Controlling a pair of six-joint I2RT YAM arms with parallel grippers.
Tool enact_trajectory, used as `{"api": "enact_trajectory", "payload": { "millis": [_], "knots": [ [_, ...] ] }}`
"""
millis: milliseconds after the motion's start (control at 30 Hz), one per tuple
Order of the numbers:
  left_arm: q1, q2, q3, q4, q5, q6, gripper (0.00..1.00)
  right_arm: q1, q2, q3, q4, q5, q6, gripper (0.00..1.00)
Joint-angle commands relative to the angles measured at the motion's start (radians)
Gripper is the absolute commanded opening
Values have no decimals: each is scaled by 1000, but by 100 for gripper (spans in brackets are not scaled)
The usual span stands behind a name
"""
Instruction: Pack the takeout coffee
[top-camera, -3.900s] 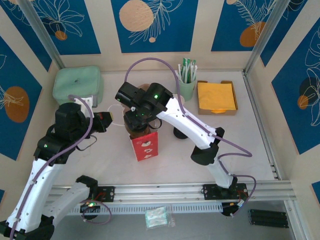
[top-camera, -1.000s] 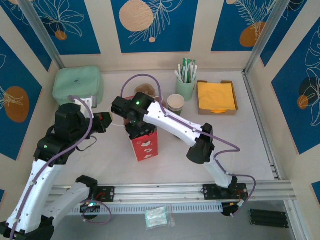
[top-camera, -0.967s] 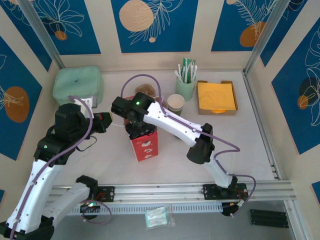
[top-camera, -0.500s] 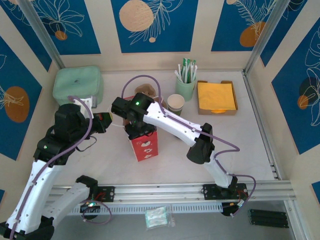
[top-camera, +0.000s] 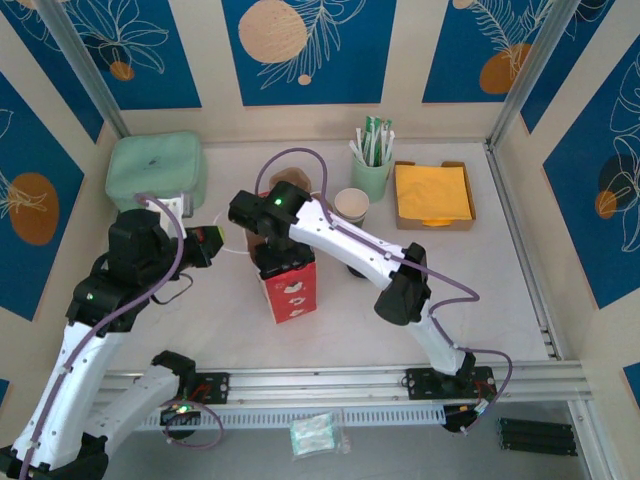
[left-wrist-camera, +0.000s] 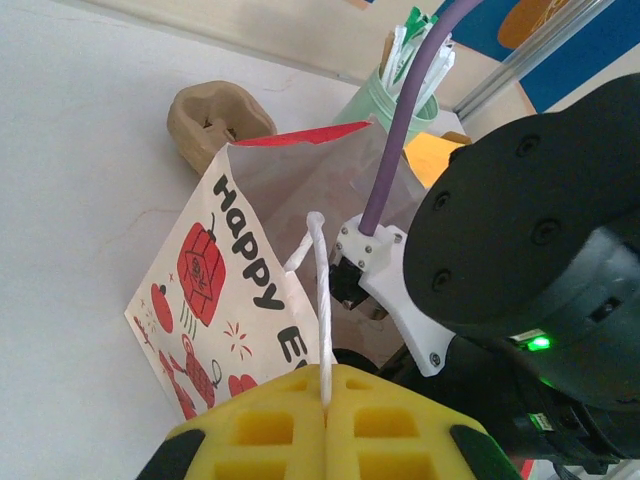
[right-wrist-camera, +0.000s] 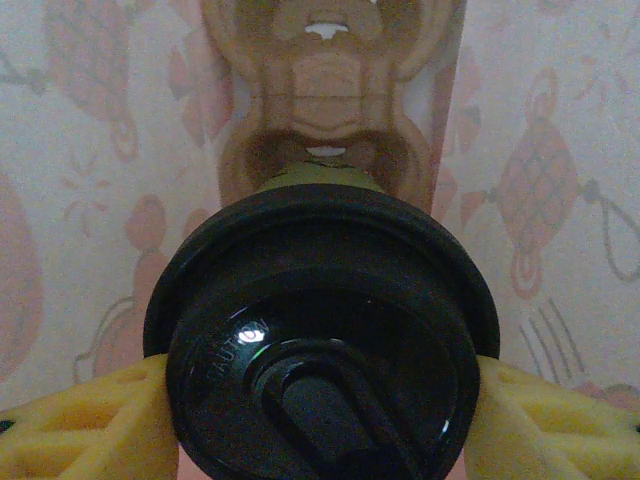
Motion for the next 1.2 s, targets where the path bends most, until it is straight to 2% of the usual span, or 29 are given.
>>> {"api": "enact_trajectory", "payload": {
  "millis": [0, 633, 1167],
  "knots": [
    [11, -9, -12, 22, -8, -11, 0, 0, -14, -27, -27, -35, 46, 63],
    [12, -7, -14, 19, -14, -11, 0, 0, -30, -98, 39, -49, 48, 63],
    [11, 5, -11, 16, -26, -5, 0, -2, -31, -74, 59, -34, 39, 62]
  ]
}}
